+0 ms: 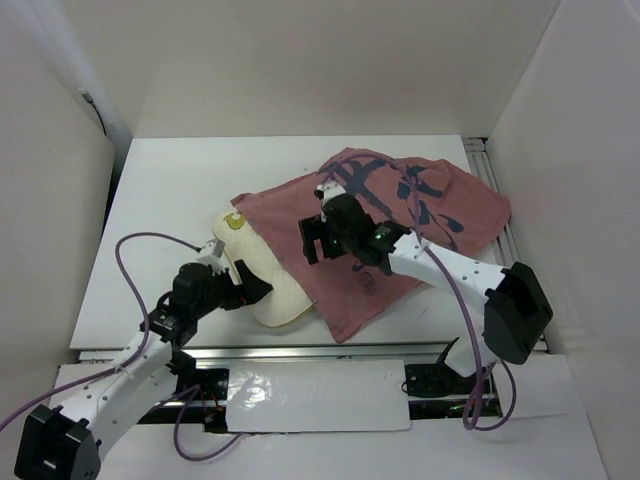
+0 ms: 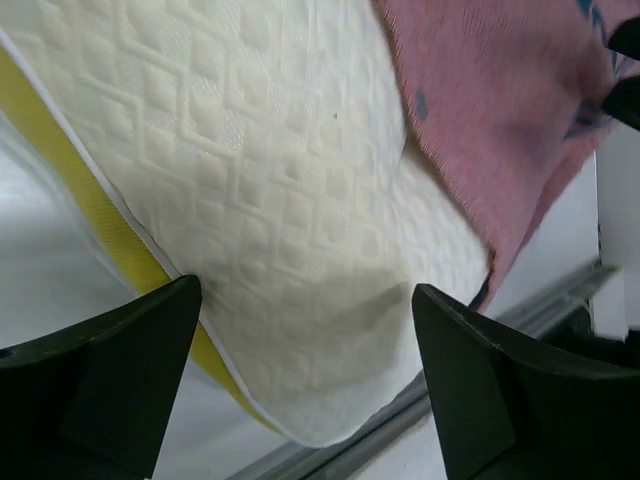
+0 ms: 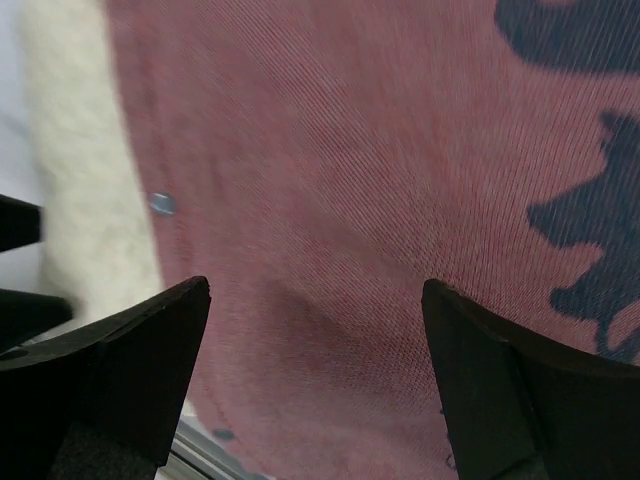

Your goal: Put the pillow into the pillowcase

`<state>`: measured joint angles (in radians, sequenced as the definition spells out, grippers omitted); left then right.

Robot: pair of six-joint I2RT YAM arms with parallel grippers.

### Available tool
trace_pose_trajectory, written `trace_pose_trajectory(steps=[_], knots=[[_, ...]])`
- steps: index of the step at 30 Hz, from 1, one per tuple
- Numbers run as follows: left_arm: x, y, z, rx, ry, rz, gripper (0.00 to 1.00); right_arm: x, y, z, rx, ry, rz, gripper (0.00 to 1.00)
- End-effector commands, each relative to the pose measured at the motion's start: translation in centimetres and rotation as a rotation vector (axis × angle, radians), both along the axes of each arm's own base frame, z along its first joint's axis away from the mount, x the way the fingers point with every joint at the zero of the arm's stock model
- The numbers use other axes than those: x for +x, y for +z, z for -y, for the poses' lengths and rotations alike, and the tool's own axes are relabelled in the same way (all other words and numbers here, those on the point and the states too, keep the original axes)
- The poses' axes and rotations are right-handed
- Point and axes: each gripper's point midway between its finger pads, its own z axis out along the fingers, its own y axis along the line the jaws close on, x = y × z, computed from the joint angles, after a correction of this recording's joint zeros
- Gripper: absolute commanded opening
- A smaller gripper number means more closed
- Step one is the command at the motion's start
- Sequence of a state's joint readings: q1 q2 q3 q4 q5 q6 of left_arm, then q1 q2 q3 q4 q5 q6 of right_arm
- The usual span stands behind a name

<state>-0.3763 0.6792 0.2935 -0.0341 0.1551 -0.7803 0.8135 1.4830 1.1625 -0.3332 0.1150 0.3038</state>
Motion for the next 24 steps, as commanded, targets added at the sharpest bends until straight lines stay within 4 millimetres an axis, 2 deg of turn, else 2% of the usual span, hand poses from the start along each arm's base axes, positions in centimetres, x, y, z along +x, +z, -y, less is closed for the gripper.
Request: trace_pose_trajectory(steps=[1,2,4,5,6,7,8,9,10,11,12,13,14,15,17,18,20,22,23,24], knots=[[-2.7,0.5,3.1,-0.135,-0.186,-0.016,1.0,0.0,-2.8,1.3,-0.016,-0.063,-0.03,0.93],[-2.5,0.5,3.2,-0.136,-0.186,-0.013,0.96,0.1,-3.4,1.2,-0.019,-0.063,-0.034,0.93],[-2.2,-1.2,2.4,-0.076,-0.152,-0.05,0.83,0.7,-5.3,1.3,-0.043,-0.074,-0.055,0.93],[-1.7,-1.0,2.3,-0.069,-0.14,-0.048,0.75,0.9,-6.0,1.1,-0.057,-0.065,-0.054,0.93],[-1.3,-0.7,2.5,-0.062,-0.147,-0.033,0.65,2.1,-5.2,0.7,-0.044,-0.071,-0.031,0.93],[-1.2,-0.8,2.7,-0.063,-0.166,-0.029,0.61,2.5,-6.3,0.3,-0.068,-0.064,-0.043,0.93],[-1.0,-1.0,2.8,-0.062,-0.166,-0.032,0.57,3.0,-6.3,0.0,-0.076,-0.056,-0.037,0.93],[-0.4,-0.9,3.4,-0.073,-0.184,-0.033,0.52,4.3,-5.1,-0.7,-0.052,-0.051,-0.008,0.93],[-0.2,-0.8,3.8,-0.08,-0.198,-0.036,0.47,4.8,-4.9,-1.1,-0.055,-0.04,0.009,0.93],[0.5,-0.3,4.1,-0.083,-0.199,-0.024,0.27,5.7,-5.2,-1.1,-0.073,-0.032,0.024,0.93],[0.9,-1.5,4.0,-0.068,-0.186,-0.055,0.12,6.8,-4.0,-1.7,-0.044,-0.017,0.059,0.93],[1.8,-1.2,4.2,-0.074,-0.166,-0.046,0.0,7.2,-3.7,-2.0,-0.044,-0.007,0.081,0.93],[3.4,-0.3,4.2,-0.087,-0.124,-0.001,0.0,8.0,-4.1,-1.6,-0.061,-0.006,0.095,0.92],[4.6,0.8,4.7,-0.099,-0.125,0.036,0.0,9.1,-3.5,-1.3,-0.039,-0.006,0.122,0.92],[5.5,1.1,5.7,-0.104,-0.166,0.028,0.0,10.6,-2.9,-0.7,-0.031,-0.04,0.143,0.91],[6.4,2.3,6.0,-0.097,-0.171,0.04,0.0,11.2,-2.3,-0.4,-0.023,-0.053,0.154,0.91],[7.0,2.5,5.9,-0.068,-0.148,0.031,0.0,11.6,-1.2,0.9,-0.029,-0.075,0.147,0.91],[7.2,2.9,5.4,-0.048,-0.118,0.021,0.0,10.8,1.3,2.1,-0.029,-0.101,0.173,0.91],[7.1,2.8,5.1,-0.029,-0.111,0.017,0.04,10.2,2.0,2.5,-0.038,-0.111,0.181,0.91],[7.2,3.6,4.7,-0.022,-0.089,0.031,0.15,9.4,4.1,3.5,-0.019,-0.135,0.209,0.91]])
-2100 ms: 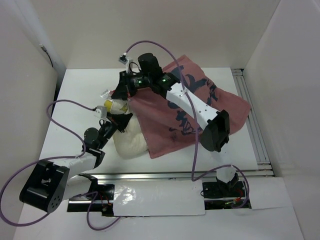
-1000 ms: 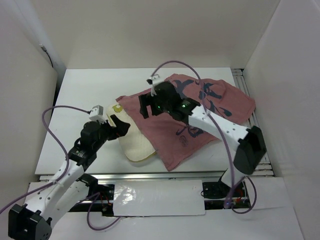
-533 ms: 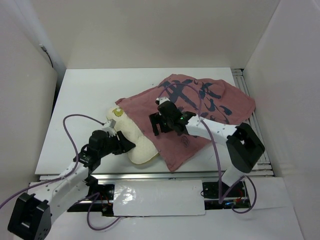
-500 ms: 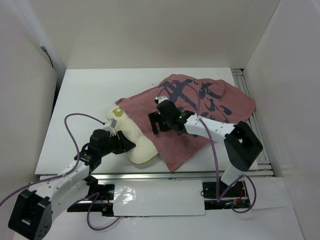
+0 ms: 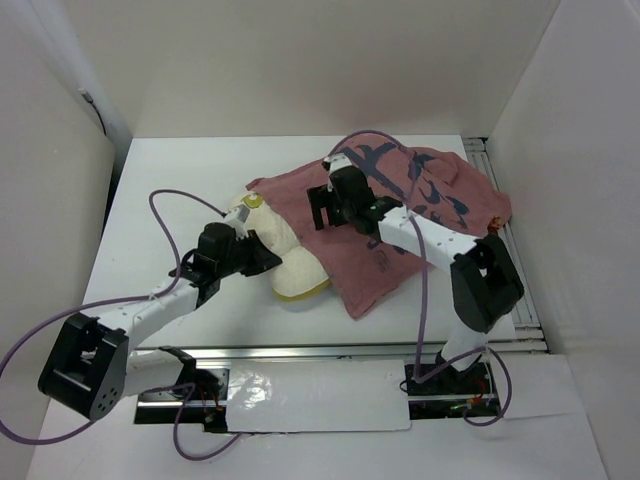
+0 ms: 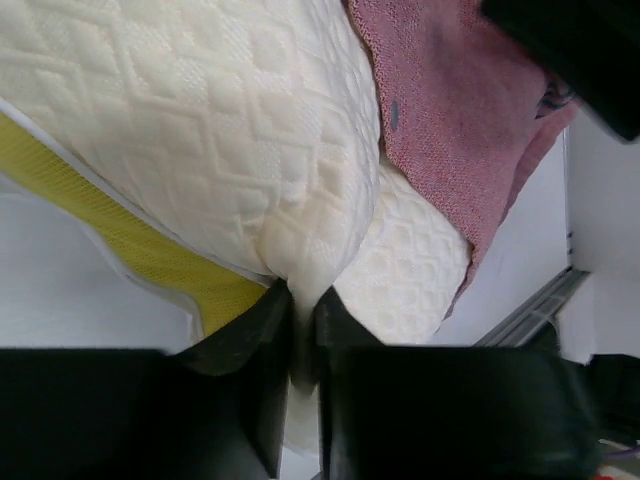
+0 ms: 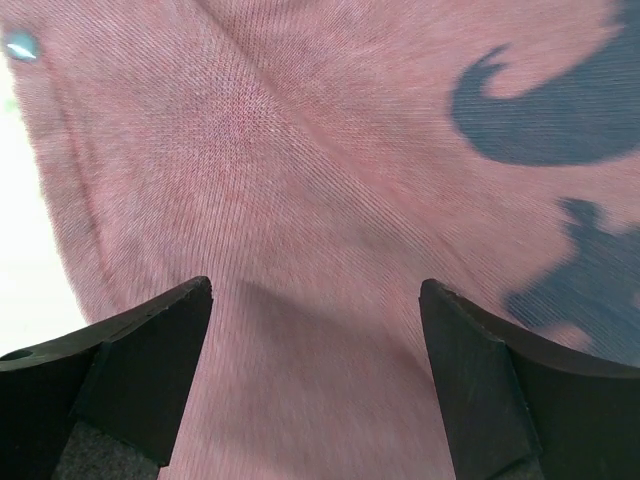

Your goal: Put the pillow into the pillowcase

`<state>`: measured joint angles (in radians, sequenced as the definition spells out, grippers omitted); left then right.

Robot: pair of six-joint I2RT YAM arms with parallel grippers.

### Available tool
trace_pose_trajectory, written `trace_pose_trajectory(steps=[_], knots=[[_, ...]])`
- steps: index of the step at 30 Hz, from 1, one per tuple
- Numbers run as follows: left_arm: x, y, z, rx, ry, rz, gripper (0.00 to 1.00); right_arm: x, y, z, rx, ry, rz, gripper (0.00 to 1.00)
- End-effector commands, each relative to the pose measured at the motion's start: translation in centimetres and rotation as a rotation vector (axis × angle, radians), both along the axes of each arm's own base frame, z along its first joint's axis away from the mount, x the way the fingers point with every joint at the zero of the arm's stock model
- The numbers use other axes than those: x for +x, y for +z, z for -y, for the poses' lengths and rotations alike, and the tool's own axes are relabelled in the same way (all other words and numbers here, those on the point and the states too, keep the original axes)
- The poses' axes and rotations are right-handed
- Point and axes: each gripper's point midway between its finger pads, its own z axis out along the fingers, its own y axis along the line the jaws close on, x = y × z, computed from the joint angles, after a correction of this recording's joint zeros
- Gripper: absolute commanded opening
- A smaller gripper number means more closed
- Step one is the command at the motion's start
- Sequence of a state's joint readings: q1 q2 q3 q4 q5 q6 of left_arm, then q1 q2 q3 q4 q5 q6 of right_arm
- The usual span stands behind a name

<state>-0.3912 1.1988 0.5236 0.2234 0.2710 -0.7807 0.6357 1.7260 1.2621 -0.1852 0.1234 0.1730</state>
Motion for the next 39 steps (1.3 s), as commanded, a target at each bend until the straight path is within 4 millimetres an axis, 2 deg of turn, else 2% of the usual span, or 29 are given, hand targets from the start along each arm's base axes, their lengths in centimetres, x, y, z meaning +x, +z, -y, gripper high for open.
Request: trace_pose_trajectory(steps=[1,2,3,4,5,6,7,8,9,10,13,15,16,18,19,21,23,25,26,27,28,29,30,32,34,35,36,37,39], knots=[[0.9,3.1,-0.6,0.03,0.032,0.085,0.27,-1.8,7.9,1.4,0.048,-0.04,0.133,0.92],[0.1,2.2,-1.1,0.056,0.038,0.037,0.37,-3.4,7.0,1.7,0.031,-0.04,0.103,0.92],[-0.2,2.3,-1.3,0.083,0.036,0.034,0.53,-4.8,7.9,2.3,0.067,-0.069,0.094,0.92],[-0.4,3.1,-1.6,0.096,0.04,0.044,0.61,-6.7,6.5,3.1,0.032,-0.07,0.027,0.92],[-1.6,2.1,-2.1,0.122,0.036,-0.012,0.73,-8.8,4.4,3.4,-0.004,-0.061,-0.029,0.92],[-2.2,2.2,-2.1,0.135,0.017,-0.009,1.0,-10.2,3.4,3.6,-0.014,-0.059,-0.068,0.92],[-2.8,2.7,-2.2,0.128,0.003,0.007,1.0,-11.9,2.5,4.3,-0.041,-0.052,-0.108,0.92],[-3.3,2.6,-2.2,0.122,-0.007,0.005,1.0,-14.1,0.7,4.3,-0.079,-0.022,-0.155,0.93],[-4.2,2.6,-1.8,0.107,-0.039,0.004,1.0,-15.1,0.0,4.5,-0.099,-0.02,-0.171,0.93],[-5.2,1.6,-1.7,0.088,-0.052,-0.011,1.0,-16.6,-1.0,4.5,-0.127,-0.015,-0.178,0.93],[-5.4,1.3,-1.3,0.049,-0.061,-0.001,1.0,-18.5,-2.5,4.2,-0.172,0.034,-0.191,0.93],[-5.3,1.1,-0.6,0.027,-0.08,-0.004,1.0,-18.6,-3.0,3.6,-0.177,0.047,-0.18,0.92],[-5.4,0.1,-0.3,0.027,-0.096,-0.029,1.0,-18.6,-3.6,3.6,-0.194,0.053,-0.185,0.9],[-4.6,-0.1,0.4,0.002,-0.102,-0.018,1.0,-17.7,-5.0,3.9,-0.243,0.009,-0.174,0.85],[-4.3,-1.1,0.7,0.0,-0.105,-0.05,1.0,-17.4,-5.6,3.9,-0.269,-0.001,-0.179,0.84],[-3.7,-1.1,1.6,-0.014,-0.128,-0.033,1.0,-16.3,-5.6,3.9,-0.287,-0.033,-0.145,0.8],[-2.9,-1.4,2.1,-0.017,-0.135,-0.038,0.86,-15.1,-5.9,3.6,-0.277,-0.042,-0.127,0.76],[-2.4,-0.6,3.1,-0.044,-0.166,-0.003,0.71,-14.1,-6.2,4.1,-0.27,-0.065,-0.132,0.53],[-2.4,-0.3,3.5,-0.053,-0.191,0.008,0.49,-13.9,-6.6,4.4,-0.281,-0.076,-0.141,0.4],[-1.8,0.8,3.8,-0.064,-0.192,0.037,0.37,-13.8,-6.1,4.6,-0.292,-0.084,-0.138,0.22],[-1.5,1.3,3.9,-0.068,-0.192,0.049,0.24,-13.4,-5.0,4.0,-0.271,-0.093,-0.132,0.0],[-1.4,1.5,4.1,-0.057,-0.195,0.059,0.07,-13.7,-4.0,3.5,-0.258,-0.077,-0.12,0.0],[-1.3,1.9,4.3,-0.057,-0.195,0.071,0.0,-14.6,-3.3,3.0,-0.261,-0.031,-0.125,0.0],[-0.8,3.6,5.0,-0.072,-0.216,0.152,0.0,-16.6,-0.5,0.4,-0.21,0.108,-0.098,0.0],[-0.9,6.1,5.8,-0.109,-0.242,0.228,0.0,-20.3,1.3,-3.0,-0.112,0.326,-0.151,0.0],[-1.4,7.3,6.7,-0.141,-0.291,0.262,0.0,-21.6,2.6,-3.7,-0.081,0.402,-0.147,0.0],[-1.4,9.5,7.1,-0.185,-0.306,0.337,0.0,-23.2,3.4,-4.5,-0.046,0.469,-0.18,0.0],[-1.9,10.9,7.7,-0.221,-0.334,0.376,0.0,-24.2,5.3,-5.8,-0.015,0.528,-0.16,0.0],[-2.1,12.9,8.0,-0.266,-0.338,0.433,0.0,-26.3,8.3,-7.0,0.044,0.624,-0.144,0.0]])
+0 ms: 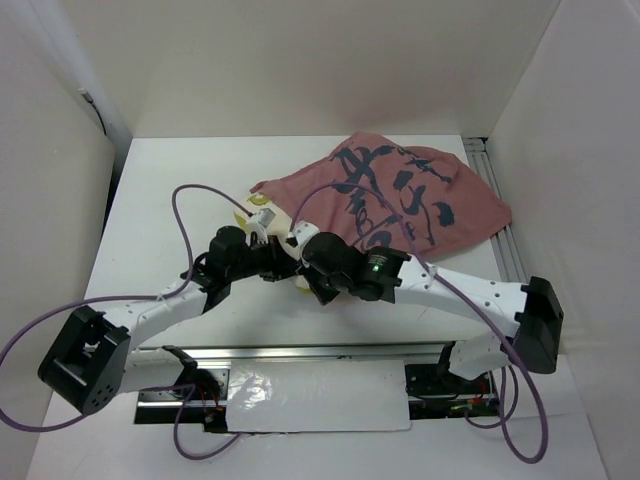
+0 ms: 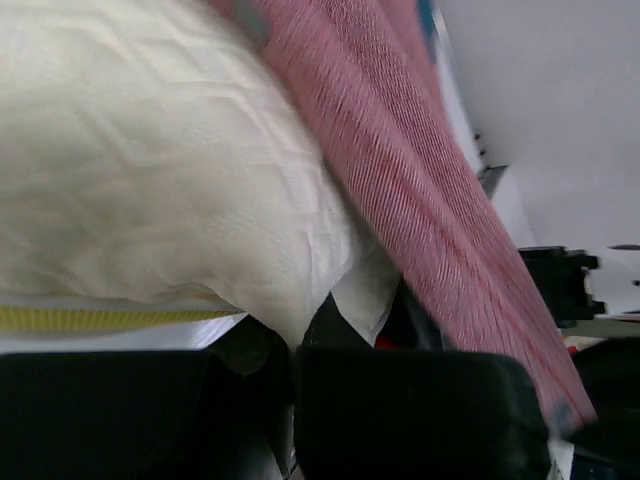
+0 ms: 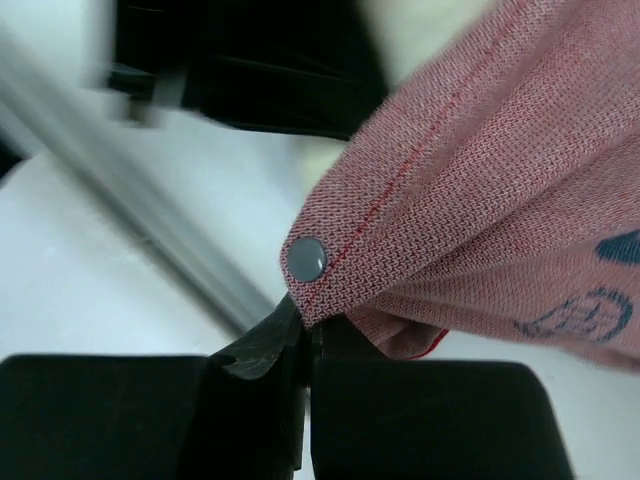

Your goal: Put the pillow into the pillowcase

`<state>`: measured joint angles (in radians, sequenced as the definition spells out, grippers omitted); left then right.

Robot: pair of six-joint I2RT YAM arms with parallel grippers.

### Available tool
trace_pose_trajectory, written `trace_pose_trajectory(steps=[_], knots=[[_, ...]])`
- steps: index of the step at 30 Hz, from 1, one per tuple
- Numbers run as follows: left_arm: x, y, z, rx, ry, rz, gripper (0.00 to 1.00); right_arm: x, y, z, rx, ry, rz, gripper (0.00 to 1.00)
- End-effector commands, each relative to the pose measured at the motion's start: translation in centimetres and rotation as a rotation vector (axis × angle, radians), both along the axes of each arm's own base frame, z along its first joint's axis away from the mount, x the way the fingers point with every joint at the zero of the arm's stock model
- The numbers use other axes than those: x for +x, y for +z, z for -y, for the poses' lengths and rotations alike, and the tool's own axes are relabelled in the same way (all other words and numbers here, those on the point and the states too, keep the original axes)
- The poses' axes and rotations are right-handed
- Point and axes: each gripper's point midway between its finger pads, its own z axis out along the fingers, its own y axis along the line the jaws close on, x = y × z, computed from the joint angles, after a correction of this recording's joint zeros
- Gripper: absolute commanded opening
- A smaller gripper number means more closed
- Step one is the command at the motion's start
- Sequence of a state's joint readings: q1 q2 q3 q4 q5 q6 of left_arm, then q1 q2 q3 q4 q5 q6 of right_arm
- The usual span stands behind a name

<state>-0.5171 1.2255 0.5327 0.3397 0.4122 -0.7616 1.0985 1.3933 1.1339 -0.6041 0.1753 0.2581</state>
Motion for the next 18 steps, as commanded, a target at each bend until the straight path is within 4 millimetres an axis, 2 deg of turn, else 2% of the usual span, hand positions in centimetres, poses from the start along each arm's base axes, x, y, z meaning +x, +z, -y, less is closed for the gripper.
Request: trace_pose_trajectory(steps=[1,2,3,4,8,9,13,14,15,16,17,18], knots=[[1.2,12.7,2.5,-0.253,-0.075,0.399,0.0,-6.1,8.8,-4.7,0.24,0.307,-0.037,0.0],[1.3,13.1,2.4,-0.261,-0.066,0.417,0.0,-6.9,10.3,-5.2,0.275,0.357,-0.025,0.0],[1.2,14.2,2.4,-0.287,-0.065,0.448,0.0,-8.3,11.5,-5.7,0.312,0.414,-0.047,0.0],[1.2,16.0,2.4,-0.327,-0.066,0.519,0.0,-9.3,13.4,-6.2,0.345,0.46,-0.034,0.0],[0.4,18.7,2.4,-0.419,-0.073,0.596,0.0,-10.8,16.9,-6.2,0.413,0.53,-0.031,0.0],[0.4,18.7,2.4,-0.419,-0.073,0.597,0.0,-11.4,17.4,-6.0,0.426,0.549,-0.032,0.0],[2.3,14.1,2.7,-0.295,-0.027,0.461,0.0,-11.4,18.4,-5.6,0.471,0.532,-0.013,0.0],[2.7,12.0,2.7,-0.258,-0.018,0.402,0.0,-11.4,17.5,-5.4,0.46,0.53,-0.02,0.0],[2.6,9.5,2.7,-0.204,-0.021,0.342,0.0,-11.6,17.3,-5.1,0.46,0.524,-0.029,0.0],[2.3,7.0,2.4,-0.164,-0.021,0.275,0.03,-11.2,16.1,-5.0,0.432,0.503,-0.029,0.0],[1.6,5.2,2.4,-0.135,-0.04,0.217,0.05,-11.0,15.6,-4.7,0.42,0.491,-0.026,0.0],[0.6,3.8,2.3,-0.114,-0.076,0.176,0.08,-10.9,15.1,-4.4,0.412,0.472,-0.03,0.08]])
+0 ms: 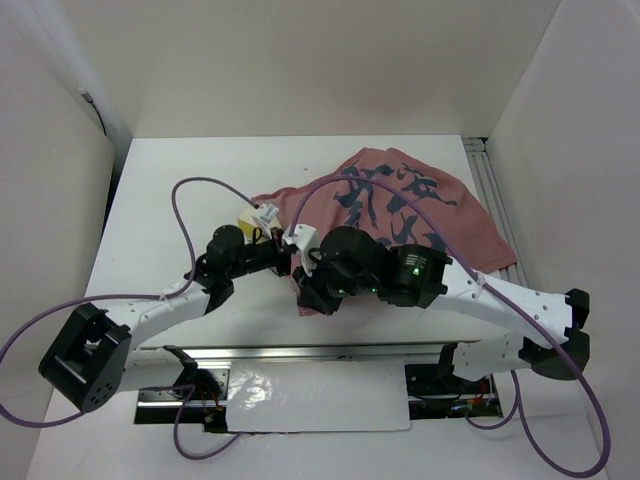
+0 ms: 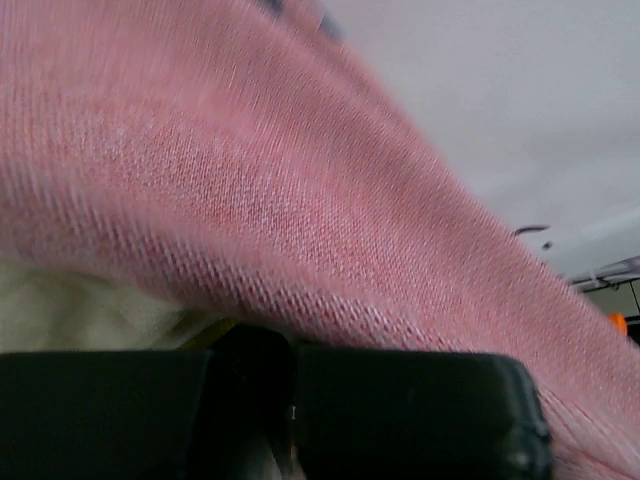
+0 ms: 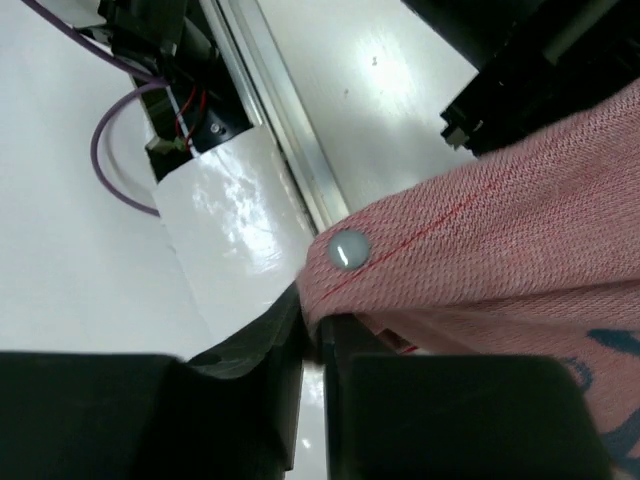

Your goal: Put the pillow into the pillowcase

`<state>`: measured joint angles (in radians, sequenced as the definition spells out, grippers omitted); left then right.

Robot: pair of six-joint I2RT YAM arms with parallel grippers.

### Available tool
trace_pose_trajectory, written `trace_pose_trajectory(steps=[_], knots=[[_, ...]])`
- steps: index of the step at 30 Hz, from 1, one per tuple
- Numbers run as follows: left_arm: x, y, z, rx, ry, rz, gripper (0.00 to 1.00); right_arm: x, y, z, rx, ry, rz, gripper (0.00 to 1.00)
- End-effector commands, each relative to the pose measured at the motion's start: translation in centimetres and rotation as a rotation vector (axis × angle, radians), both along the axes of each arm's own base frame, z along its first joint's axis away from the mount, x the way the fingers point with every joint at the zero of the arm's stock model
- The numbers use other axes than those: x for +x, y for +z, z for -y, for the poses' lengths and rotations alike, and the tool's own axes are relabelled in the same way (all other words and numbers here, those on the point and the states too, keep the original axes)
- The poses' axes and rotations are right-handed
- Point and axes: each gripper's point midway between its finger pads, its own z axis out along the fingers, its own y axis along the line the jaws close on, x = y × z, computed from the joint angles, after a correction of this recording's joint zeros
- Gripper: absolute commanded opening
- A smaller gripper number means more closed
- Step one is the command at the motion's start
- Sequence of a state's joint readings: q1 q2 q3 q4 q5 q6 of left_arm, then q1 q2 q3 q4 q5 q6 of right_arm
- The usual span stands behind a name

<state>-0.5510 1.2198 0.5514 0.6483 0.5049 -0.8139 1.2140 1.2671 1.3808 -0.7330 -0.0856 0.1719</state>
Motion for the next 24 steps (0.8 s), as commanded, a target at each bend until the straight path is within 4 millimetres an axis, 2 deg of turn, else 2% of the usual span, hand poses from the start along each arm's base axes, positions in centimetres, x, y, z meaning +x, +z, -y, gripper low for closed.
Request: trace_pose_trajectory(steps=[1,2,3,4,5,6,7,8,9,10,11,13,14,15,16,17,18,19,20,21,22,23,24], knots=[[-0.9,-6.3,-1.4,0.138,0.031,-0.141,0.15,-3.0,2.0,-1.0,0.122,0.098,-0.035,0.19],[-1.7,-7.0,-1.9,0.15,0.03,-0.161,0.34,-3.1,0.3,-0.8,0.085,0.096,-0.048,0.3],[-2.0,-7.6,-2.6,0.158,0.068,-0.187,0.41,-3.0,0.1,-0.5,0.08,0.086,-0.043,0.37],[-2.8,-7.4,-3.7,0.142,0.116,-0.204,0.52,-3.1,-0.4,-0.1,0.054,0.085,-0.053,0.56],[-3.5,-8.7,-4.9,0.192,0.158,-0.258,0.7,-2.5,-0.5,0.0,0.049,0.057,-0.035,0.64],[-2.9,-8.8,-6.4,0.224,0.258,-0.257,1.0,-2.3,-0.8,0.3,0.033,0.044,-0.031,0.69],[-3.6,-8.5,-8.2,0.264,0.323,-0.277,1.0,-1.3,-0.4,0.4,0.036,0.003,-0.009,0.76],[-2.6,-6.4,-8.8,0.224,0.394,-0.228,1.0,-1.0,-0.5,0.5,0.031,-0.003,0.006,0.79],[-3.3,-7.6,-10.5,0.299,0.451,-0.284,1.0,-0.3,-0.8,0.6,0.019,-0.03,0.014,0.81],[-2.5,-7.1,-12.3,0.32,0.564,-0.278,1.0,0.4,-0.4,0.7,0.021,-0.062,0.037,0.83],[-2.3,-5.2,-13.2,0.307,0.616,-0.247,1.0,2.6,-0.2,0.7,0.024,-0.152,0.092,0.83],[-2.1,-5.6,-15.6,0.349,0.752,-0.294,1.0,6.0,0.0,1.5,0.02,-0.301,0.148,0.83],[-1.8,-4.9,-15.8,0.331,0.777,-0.307,1.0,8.3,-0.7,2.1,-0.021,-0.4,0.195,0.83],[-1.4,-5.4,-16.0,0.353,0.791,-0.327,1.0,10.9,0.0,2.8,-0.017,-0.49,0.222,0.83],[-0.8,-4.8,-15.7,0.336,0.772,-0.335,1.0,12.7,-1.3,2.6,-0.069,-0.539,0.231,0.79],[-0.2,-4.9,-15.4,0.34,0.756,-0.342,1.0,14.3,-1.3,2.6,-0.086,-0.567,0.254,0.79],[0.4,-5.1,-15.2,0.347,0.743,-0.35,1.0,16.7,0.0,2.9,-0.085,-0.622,0.286,0.79],[1.4,-6.6,-15.3,0.377,0.746,-0.403,1.0,18.2,0.0,2.9,-0.108,-0.651,0.31,0.79],[3.2,-6.3,-15.0,0.375,0.747,-0.407,1.0,21.2,-1.7,1.6,-0.186,-0.664,0.355,0.79],[3.2,-6.3,-15.0,0.375,0.747,-0.407,1.0,21.3,-1.5,1.3,-0.172,-0.659,0.355,0.79],[4.1,-6.6,-15.3,0.38,0.755,-0.413,1.0,23.4,-0.2,0.9,-0.144,-0.677,0.372,0.77],[4.9,-7.7,-15.2,0.39,0.756,-0.447,1.0,25.1,-2.5,-0.3,-0.194,-0.652,0.368,0.77],[5.4,-7.9,-15.0,0.386,0.757,-0.443,1.0,26.1,-3.0,-1.3,-0.186,-0.613,0.345,0.74]])
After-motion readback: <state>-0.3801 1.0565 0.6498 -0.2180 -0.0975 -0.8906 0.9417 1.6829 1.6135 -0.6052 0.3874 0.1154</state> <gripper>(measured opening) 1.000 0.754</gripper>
